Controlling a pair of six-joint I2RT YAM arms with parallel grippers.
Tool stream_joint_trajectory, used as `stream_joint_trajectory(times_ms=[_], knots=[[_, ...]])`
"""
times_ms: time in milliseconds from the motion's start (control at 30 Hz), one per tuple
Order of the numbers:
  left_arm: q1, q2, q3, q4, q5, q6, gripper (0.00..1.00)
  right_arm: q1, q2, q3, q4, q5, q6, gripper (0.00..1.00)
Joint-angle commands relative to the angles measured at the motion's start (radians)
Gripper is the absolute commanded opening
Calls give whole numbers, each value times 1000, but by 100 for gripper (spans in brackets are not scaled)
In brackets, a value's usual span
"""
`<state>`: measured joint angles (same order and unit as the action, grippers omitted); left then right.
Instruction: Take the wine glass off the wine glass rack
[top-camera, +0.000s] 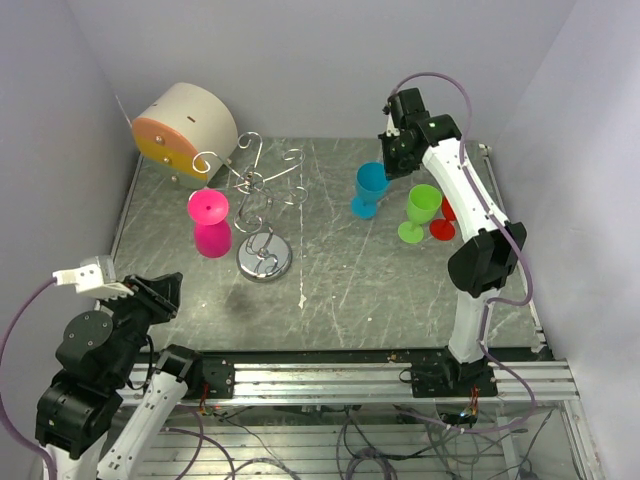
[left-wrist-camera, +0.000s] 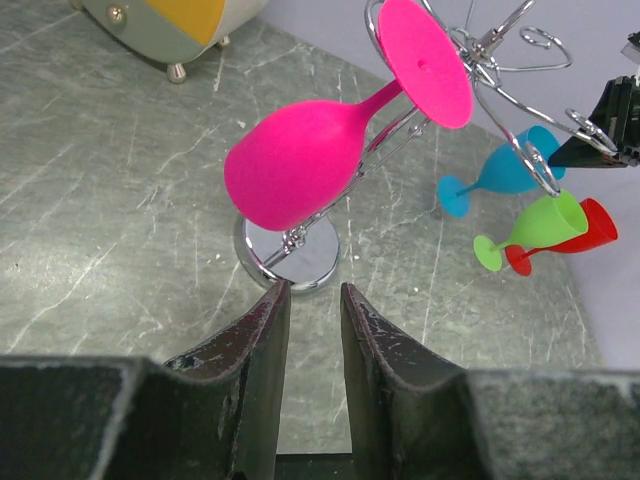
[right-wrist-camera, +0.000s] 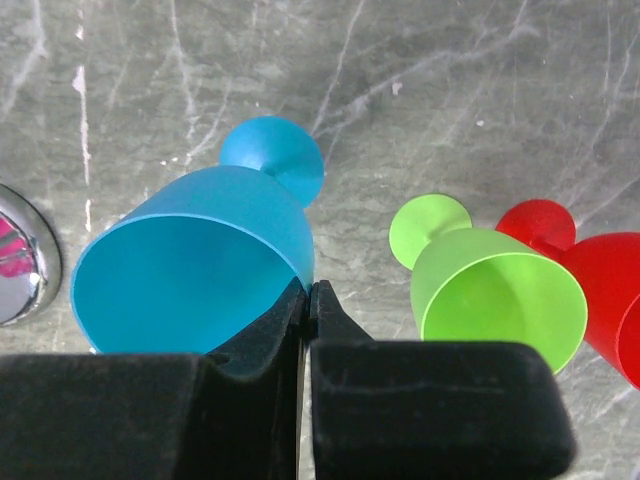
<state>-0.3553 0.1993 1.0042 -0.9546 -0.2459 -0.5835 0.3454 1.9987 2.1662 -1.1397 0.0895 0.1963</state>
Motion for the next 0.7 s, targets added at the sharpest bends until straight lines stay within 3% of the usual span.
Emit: stream_joint_trajectory(times_ms=[0, 533, 667], knots=[[-5, -16, -21, 10, -21, -7, 38, -19, 15, -47, -8, 4, -16, 0], [-5, -18, -59, 14, -5, -18, 38, -48, -6, -195, 54, 4, -12, 0], [-5, -3, -51, 5, -11, -19, 42, -47, -16, -198, 55, -6, -9, 12]])
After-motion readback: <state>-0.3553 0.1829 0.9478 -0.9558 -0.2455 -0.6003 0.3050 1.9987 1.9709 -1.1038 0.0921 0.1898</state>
